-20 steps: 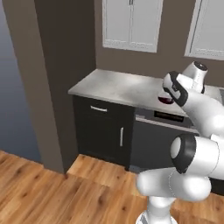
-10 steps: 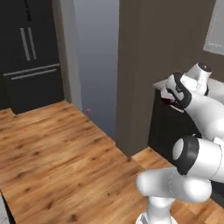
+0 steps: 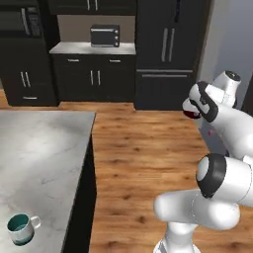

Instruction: Clear the mugs and bowl far away from the sink.

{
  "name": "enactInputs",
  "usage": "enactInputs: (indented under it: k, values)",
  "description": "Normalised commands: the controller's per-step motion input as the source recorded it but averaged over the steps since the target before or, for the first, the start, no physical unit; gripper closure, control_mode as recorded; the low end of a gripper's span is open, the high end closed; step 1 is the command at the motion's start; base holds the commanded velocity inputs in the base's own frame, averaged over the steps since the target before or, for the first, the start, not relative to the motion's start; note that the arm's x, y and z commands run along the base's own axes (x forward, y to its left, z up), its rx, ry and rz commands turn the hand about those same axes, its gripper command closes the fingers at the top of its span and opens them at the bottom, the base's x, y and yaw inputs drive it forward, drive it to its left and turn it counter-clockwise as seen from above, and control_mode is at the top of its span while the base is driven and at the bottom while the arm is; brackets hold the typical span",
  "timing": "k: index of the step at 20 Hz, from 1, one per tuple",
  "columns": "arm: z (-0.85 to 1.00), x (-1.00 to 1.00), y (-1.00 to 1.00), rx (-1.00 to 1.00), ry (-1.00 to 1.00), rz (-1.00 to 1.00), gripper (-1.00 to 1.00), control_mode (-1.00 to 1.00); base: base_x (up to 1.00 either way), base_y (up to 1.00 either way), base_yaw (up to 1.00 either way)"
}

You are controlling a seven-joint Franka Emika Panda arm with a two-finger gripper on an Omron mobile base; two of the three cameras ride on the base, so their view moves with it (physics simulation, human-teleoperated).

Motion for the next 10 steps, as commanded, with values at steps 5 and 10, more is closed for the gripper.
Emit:
enactInputs:
  k: [5,10]
  values:
    - [0.00,0.00,0.00,0.00,0.00,0.00,1.00,1.00,-0.21,-0.03,0.92]
    - [0.00,0.00,0.00,0.00,0.00,0.00,1.00,1.00,-0.26,-0.10,0.85]
